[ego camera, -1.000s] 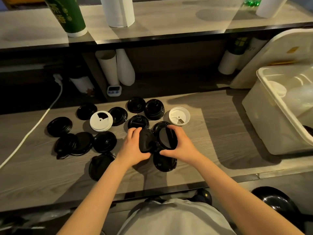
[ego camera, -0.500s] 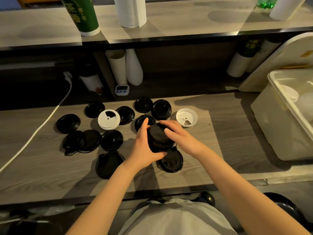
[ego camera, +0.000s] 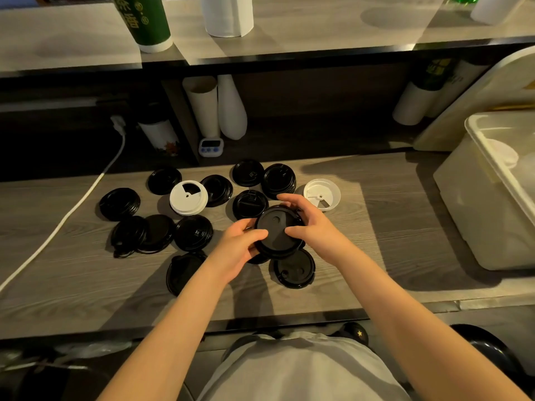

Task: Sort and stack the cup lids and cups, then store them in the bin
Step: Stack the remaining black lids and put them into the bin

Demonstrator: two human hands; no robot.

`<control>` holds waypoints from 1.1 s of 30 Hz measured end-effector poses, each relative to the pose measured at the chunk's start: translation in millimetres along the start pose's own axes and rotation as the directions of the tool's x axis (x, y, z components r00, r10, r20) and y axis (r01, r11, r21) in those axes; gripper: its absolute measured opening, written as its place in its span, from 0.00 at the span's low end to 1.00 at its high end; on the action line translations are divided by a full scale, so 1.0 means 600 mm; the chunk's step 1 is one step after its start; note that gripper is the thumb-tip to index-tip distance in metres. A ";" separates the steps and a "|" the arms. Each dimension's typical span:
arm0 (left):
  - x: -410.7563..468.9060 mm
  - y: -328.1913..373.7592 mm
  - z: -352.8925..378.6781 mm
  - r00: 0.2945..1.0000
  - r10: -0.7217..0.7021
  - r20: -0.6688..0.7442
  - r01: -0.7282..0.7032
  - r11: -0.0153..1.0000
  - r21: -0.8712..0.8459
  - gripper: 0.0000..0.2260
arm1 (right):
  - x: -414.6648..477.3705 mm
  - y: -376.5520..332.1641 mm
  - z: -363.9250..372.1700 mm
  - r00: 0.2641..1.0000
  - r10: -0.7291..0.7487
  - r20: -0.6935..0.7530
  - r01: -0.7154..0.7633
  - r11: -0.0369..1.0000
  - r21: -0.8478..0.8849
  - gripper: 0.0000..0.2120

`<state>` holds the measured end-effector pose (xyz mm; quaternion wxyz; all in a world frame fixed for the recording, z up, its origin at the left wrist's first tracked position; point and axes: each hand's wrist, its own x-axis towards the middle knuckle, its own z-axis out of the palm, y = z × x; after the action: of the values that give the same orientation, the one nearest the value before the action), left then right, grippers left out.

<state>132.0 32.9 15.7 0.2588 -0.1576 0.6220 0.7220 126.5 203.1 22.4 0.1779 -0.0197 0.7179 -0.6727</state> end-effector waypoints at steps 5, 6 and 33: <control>0.011 -0.001 -0.019 0.978 0.022 -0.208 -0.057 0.985 -0.164 0.17 | 0.004 0.035 0.002 0.992 0.077 -0.103 -0.079 0.997 -0.015 0.25; 0.016 0.000 -0.027 0.966 0.022 -0.256 -0.076 0.976 -0.204 0.17 | 0.002 0.051 -0.002 0.981 0.085 -0.174 -0.104 0.989 -0.101 0.25; -0.013 -0.027 -0.021 0.999 -0.019 -0.043 0.000 0.921 -0.390 0.12 | 0.000 0.044 0.025 0.986 -0.163 0.039 0.160 0.852 -0.499 0.42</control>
<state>146.7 20.7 4.6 0.2115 -0.2254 0.4711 0.8261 136.3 191.0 -3.8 0.1079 -0.1237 0.8638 -0.4764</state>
